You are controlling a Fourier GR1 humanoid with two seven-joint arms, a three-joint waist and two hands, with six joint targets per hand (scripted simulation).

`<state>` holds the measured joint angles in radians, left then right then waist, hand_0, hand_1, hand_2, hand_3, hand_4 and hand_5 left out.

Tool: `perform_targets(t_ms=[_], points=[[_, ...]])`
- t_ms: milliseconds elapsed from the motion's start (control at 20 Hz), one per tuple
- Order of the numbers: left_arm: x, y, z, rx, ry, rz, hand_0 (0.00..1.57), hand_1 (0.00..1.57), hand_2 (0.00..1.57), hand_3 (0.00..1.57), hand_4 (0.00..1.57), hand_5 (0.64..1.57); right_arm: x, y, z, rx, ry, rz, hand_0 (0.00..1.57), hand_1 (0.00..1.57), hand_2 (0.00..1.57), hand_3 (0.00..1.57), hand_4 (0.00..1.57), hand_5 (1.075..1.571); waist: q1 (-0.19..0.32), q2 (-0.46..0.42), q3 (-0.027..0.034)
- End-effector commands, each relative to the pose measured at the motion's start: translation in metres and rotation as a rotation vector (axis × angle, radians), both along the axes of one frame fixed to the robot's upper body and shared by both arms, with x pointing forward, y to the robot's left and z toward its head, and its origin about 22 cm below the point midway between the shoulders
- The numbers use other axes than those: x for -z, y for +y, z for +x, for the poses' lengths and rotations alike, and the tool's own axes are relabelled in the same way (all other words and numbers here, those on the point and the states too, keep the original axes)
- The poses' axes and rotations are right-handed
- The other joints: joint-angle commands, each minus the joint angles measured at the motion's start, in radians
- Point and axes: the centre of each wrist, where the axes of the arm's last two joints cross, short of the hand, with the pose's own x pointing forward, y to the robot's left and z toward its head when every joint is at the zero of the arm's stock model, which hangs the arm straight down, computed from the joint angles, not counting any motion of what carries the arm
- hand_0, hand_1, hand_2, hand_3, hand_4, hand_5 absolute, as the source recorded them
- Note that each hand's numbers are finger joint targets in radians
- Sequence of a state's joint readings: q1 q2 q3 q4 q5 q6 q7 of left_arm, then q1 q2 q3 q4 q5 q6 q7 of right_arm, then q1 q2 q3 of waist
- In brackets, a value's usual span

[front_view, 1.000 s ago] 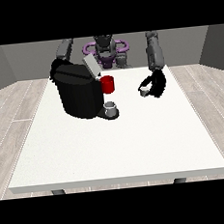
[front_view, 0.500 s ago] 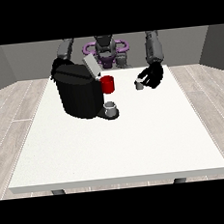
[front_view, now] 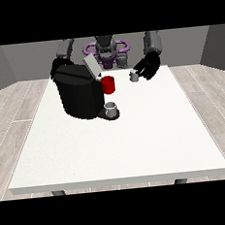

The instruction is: Insert the coffee pod into the coffee machine and close the lid

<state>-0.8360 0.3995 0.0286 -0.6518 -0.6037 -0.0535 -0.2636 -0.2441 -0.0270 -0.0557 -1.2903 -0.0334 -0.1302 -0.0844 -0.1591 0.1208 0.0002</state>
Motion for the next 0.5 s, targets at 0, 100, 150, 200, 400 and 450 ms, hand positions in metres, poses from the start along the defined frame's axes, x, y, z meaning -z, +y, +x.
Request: perform_targets(t_ms=[0, 100, 150, 200, 400, 450], points=[[-0.014, 0.001, 0.005, -0.024, -0.003, -0.002, 1.25, 1.25, 1.33, 1.29, 0.57, 1.571, 0.003, 0.002, -0.007, -0.016, 0.009, 0.017, 0.00, 0.00, 0.00, 0.00, 0.50, 1.571, -0.030, -0.015, -0.0002], [-0.024, -0.006, 0.008, -0.006, -0.028, 0.025, 1.25, 1.25, 1.33, 1.29, 0.57, 1.571, -0.002, 0.006, 0.000, -0.007, -0.047, 0.002, 0.00, 0.00, 0.00, 0.00, 0.49, 1.571, -0.017, 0.005, 0.0000], [-0.031, -0.001, 0.011, 0.000, 0.011, -0.019, 1.25, 1.25, 1.33, 1.29, 0.56, 1.571, -0.009, 0.003, -0.001, -0.040, -0.018, 0.007, 0.00, 0.00, 0.00, 0.00, 0.50, 1.571, -0.036, -0.028, -0.0002], [-0.020, -0.005, 0.009, -0.003, -0.001, -0.015, 1.27, 1.27, 1.34, 1.29, 0.55, 1.571, -0.012, 0.014, -0.004, -0.030, -0.022, 0.010, 0.00, 0.00, 0.00, 0.00, 0.50, 1.571, -0.050, -0.018, -0.0003], [-0.100, 0.018, 0.019, -0.019, -0.118, -0.003, 1.07, 1.07, 1.22, 1.23, 0.52, 1.571, -0.023, -0.011, 0.008, -0.023, -0.052, -0.011, 0.00, 0.00, 0.00, 0.00, 0.51, 1.571, -0.066, 0.022, -0.0001], [-0.090, -0.010, 0.025, -0.036, -0.105, -0.002, 1.02, 1.02, 1.21, 1.23, 0.50, 1.571, -0.021, 0.008, 0.006, -0.035, -0.068, -0.014, 0.00, 0.00, 0.00, 0.00, 0.49, 1.571, -0.088, 0.023, -0.0001]])
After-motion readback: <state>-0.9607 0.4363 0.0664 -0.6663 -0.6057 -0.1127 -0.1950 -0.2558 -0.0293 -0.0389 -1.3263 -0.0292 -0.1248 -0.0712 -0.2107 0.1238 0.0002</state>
